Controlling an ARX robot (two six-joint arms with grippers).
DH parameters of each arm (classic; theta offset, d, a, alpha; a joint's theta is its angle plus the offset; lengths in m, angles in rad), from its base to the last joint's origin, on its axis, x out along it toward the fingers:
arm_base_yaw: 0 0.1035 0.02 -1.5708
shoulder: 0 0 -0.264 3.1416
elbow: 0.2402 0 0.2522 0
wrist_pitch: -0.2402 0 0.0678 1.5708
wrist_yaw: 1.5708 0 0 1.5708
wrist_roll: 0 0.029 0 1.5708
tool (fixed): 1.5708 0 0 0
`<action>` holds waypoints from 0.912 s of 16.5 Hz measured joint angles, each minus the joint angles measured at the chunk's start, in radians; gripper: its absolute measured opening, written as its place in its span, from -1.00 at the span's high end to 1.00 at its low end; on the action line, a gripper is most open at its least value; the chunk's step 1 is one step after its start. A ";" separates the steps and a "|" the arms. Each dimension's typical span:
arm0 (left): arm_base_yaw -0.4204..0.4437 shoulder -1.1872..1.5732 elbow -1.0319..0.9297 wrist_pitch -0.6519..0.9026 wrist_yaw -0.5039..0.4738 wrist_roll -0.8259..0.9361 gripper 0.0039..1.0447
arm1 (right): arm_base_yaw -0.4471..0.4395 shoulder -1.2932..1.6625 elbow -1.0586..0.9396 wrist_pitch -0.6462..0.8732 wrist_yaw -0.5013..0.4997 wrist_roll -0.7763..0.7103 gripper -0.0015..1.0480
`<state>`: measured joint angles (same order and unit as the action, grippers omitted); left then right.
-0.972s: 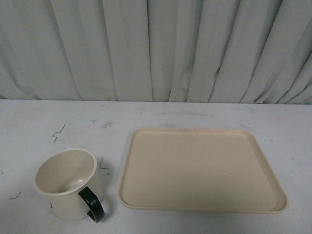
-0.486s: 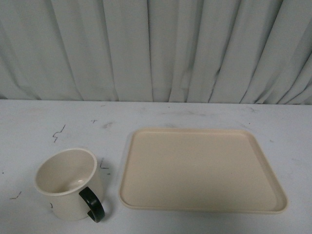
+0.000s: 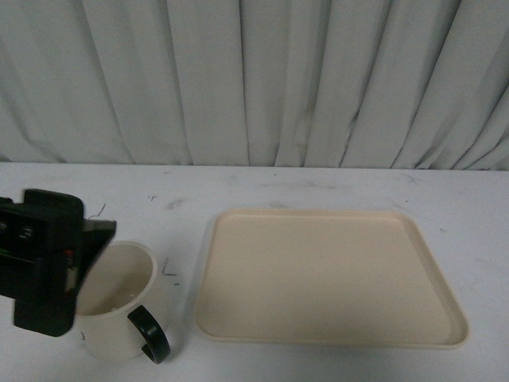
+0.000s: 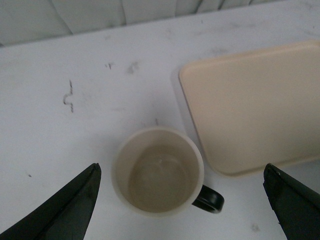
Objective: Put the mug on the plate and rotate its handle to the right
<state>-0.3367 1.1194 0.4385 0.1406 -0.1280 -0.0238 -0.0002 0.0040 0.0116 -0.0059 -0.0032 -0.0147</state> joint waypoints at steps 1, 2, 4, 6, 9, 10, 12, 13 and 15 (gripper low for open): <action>0.003 0.075 0.031 -0.005 0.003 -0.017 -0.88 | 0.000 0.000 0.000 0.000 0.000 0.000 -0.87; 0.017 0.147 0.061 -0.005 0.016 -0.037 -0.88 | 0.000 0.000 0.000 0.000 0.000 0.000 -0.87; 0.066 0.272 0.101 0.006 0.014 -0.072 -0.88 | 0.000 0.000 0.000 0.000 0.000 0.000 -0.87; 0.119 0.338 0.119 0.011 -0.002 -0.085 -0.88 | 0.000 0.000 0.000 0.000 0.000 0.000 -0.87; 0.214 0.417 0.124 0.037 0.024 -0.105 -0.88 | 0.000 0.000 0.000 0.000 0.000 0.000 -0.87; 0.237 0.436 0.126 0.040 0.035 -0.108 -0.88 | 0.000 0.000 0.000 0.000 0.000 0.000 -0.87; 0.247 0.472 0.128 0.051 0.055 -0.134 -0.88 | 0.000 0.000 0.000 0.000 0.000 0.000 -0.87; 0.237 0.488 0.131 0.069 0.056 -0.142 -0.88 | 0.000 0.000 0.000 0.000 0.000 0.000 -0.87; 0.211 0.514 0.136 0.082 0.027 -0.158 -0.84 | 0.000 0.000 0.000 0.000 0.000 0.000 -0.87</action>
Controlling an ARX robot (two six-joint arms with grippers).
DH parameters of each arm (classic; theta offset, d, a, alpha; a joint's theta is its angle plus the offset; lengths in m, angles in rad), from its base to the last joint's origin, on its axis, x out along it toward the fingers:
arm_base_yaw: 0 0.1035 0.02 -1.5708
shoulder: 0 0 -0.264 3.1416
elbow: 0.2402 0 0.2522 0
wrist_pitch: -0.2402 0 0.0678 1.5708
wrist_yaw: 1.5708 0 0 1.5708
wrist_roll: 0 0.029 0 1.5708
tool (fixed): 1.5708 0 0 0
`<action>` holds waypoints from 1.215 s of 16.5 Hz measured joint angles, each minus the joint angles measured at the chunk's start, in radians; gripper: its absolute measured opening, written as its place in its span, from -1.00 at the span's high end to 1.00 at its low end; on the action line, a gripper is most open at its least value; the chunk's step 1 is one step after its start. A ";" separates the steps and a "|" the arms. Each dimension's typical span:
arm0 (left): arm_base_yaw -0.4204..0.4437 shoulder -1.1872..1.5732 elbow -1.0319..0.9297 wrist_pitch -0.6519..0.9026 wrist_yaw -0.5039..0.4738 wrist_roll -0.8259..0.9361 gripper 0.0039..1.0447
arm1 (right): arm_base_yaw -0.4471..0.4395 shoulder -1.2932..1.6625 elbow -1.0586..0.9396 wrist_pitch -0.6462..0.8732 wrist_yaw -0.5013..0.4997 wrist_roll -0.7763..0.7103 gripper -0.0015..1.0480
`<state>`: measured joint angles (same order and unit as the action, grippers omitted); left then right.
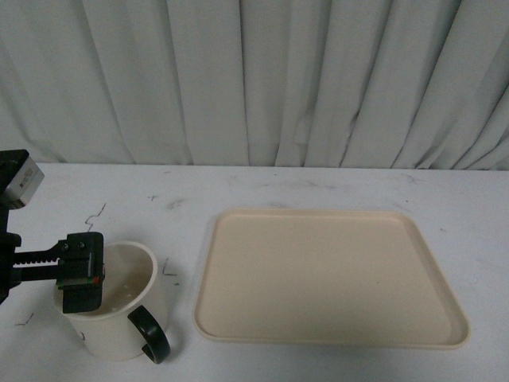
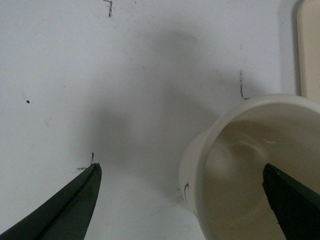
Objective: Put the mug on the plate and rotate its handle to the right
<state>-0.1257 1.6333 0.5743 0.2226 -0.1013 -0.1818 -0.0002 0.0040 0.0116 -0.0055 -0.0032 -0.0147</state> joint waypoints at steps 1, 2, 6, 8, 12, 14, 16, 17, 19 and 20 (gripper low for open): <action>0.000 0.004 0.000 0.002 -0.011 -0.003 -0.77 | 0.000 0.000 0.000 0.000 0.000 0.000 -0.87; -0.002 0.006 0.001 0.002 -0.017 -0.003 -0.74 | 0.000 0.000 0.000 0.000 0.000 0.000 -0.87; -0.006 0.021 0.005 -0.004 -0.029 -0.016 -0.50 | 0.000 0.000 0.000 0.000 0.000 0.000 -0.87; -0.006 0.027 0.005 -0.005 -0.034 -0.025 -0.39 | 0.000 0.000 0.000 0.000 0.000 0.000 -0.87; -0.065 -0.116 0.017 -0.122 -0.096 -0.072 0.95 | 0.000 0.000 0.000 0.000 0.000 0.000 -0.87; -0.194 -0.177 0.140 -0.186 -0.181 -0.143 0.95 | 0.000 0.000 0.000 0.000 0.000 0.000 -0.87; -0.299 -0.116 0.234 -0.214 -0.238 -0.240 0.95 | 0.000 0.000 0.000 0.000 0.000 0.000 -0.87; -0.346 -0.074 0.277 -0.214 -0.247 -0.275 0.95 | 0.000 0.000 0.000 0.000 0.000 0.000 -0.87; -0.425 0.024 0.351 -0.210 -0.262 -0.329 0.95 | 0.000 0.000 0.000 0.000 0.000 0.000 -0.87; -0.454 0.075 0.380 -0.210 -0.261 -0.348 0.95 | 0.000 0.000 0.000 0.000 0.000 0.000 -0.87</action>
<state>-0.5793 1.7081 0.9543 0.0124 -0.3622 -0.5293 -0.0002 0.0040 0.0116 -0.0055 -0.0029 -0.0147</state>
